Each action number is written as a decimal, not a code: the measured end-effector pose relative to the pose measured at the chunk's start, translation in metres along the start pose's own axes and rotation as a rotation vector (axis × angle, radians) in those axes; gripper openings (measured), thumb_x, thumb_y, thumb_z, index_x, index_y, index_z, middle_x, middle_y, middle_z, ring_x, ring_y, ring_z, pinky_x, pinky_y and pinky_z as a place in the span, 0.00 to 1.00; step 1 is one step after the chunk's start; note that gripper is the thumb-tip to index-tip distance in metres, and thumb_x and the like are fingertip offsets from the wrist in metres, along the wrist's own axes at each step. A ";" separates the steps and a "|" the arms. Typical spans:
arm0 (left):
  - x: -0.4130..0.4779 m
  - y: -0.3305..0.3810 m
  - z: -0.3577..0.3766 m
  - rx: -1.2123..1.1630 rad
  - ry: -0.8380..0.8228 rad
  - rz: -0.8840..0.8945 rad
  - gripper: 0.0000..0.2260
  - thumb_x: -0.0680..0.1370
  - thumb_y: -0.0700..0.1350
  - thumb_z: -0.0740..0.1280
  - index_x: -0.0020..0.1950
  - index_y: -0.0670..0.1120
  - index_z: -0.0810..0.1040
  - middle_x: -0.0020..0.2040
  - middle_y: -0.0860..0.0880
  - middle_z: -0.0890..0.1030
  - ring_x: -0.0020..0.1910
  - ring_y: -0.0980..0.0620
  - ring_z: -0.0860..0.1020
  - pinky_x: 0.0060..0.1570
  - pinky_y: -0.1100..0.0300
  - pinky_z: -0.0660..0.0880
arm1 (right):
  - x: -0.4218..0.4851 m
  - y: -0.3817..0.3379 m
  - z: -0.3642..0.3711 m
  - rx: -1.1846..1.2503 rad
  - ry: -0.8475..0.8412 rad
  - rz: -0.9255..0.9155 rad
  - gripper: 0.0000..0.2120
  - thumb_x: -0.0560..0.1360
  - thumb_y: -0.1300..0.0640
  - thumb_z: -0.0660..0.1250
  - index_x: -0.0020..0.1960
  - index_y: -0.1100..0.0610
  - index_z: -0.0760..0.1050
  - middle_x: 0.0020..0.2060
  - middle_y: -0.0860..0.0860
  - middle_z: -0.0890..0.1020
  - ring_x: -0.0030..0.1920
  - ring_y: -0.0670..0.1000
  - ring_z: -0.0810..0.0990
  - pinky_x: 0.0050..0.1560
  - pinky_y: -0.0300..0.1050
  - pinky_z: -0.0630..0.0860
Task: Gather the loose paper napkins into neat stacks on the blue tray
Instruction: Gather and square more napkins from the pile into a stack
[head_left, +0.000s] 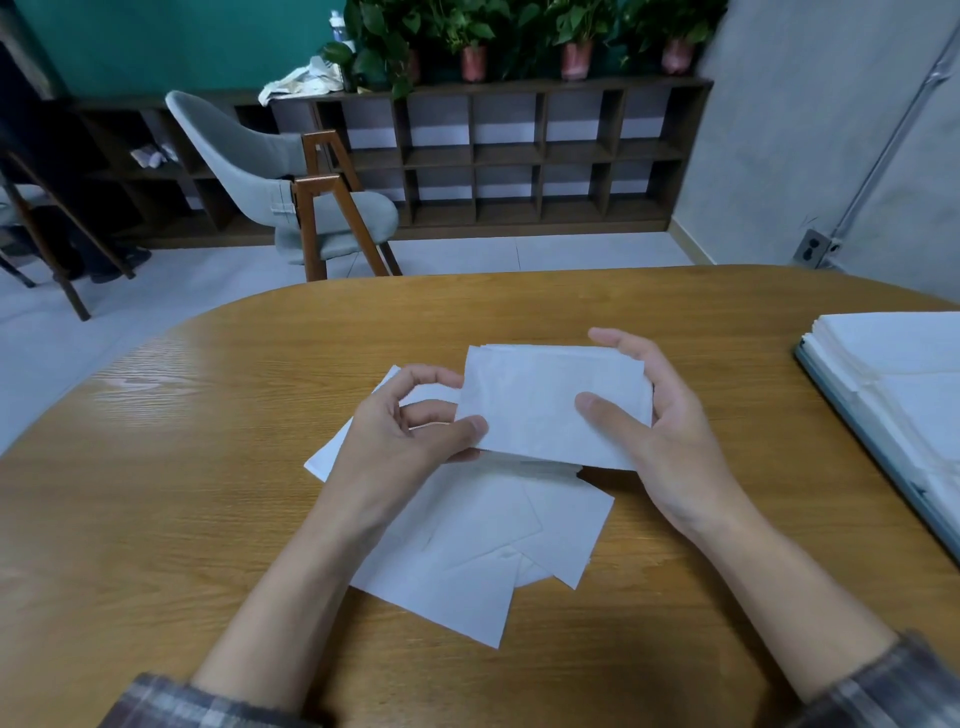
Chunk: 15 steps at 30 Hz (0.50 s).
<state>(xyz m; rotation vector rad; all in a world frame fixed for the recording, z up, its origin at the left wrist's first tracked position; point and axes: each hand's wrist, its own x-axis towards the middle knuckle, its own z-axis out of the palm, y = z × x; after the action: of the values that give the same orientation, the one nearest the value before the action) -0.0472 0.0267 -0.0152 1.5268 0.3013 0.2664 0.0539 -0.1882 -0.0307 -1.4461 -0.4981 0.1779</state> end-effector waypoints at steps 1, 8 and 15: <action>-0.002 0.002 0.001 0.011 -0.013 0.018 0.15 0.77 0.35 0.76 0.61 0.47 0.79 0.45 0.39 0.86 0.45 0.41 0.86 0.53 0.46 0.84 | 0.000 0.000 0.001 -0.015 -0.015 -0.002 0.24 0.79 0.63 0.73 0.68 0.41 0.76 0.59 0.49 0.84 0.60 0.53 0.84 0.61 0.54 0.82; 0.000 -0.005 0.008 0.192 -0.052 0.235 0.07 0.79 0.32 0.73 0.55 0.40 0.83 0.29 0.63 0.78 0.24 0.60 0.66 0.29 0.73 0.64 | -0.004 -0.002 0.005 0.000 -0.093 0.043 0.27 0.79 0.64 0.73 0.71 0.41 0.73 0.51 0.49 0.86 0.52 0.49 0.85 0.50 0.44 0.82; -0.006 -0.003 0.014 0.129 -0.041 0.210 0.14 0.80 0.32 0.71 0.64 0.43 0.83 0.45 0.62 0.85 0.31 0.61 0.82 0.35 0.71 0.75 | -0.006 -0.008 0.006 -0.020 -0.109 0.040 0.34 0.77 0.62 0.75 0.75 0.38 0.68 0.53 0.46 0.86 0.56 0.48 0.86 0.51 0.41 0.82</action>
<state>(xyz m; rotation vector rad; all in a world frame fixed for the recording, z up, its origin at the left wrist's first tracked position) -0.0477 0.0111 -0.0177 1.6919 0.1271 0.3868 0.0442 -0.1860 -0.0235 -1.4721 -0.5614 0.2849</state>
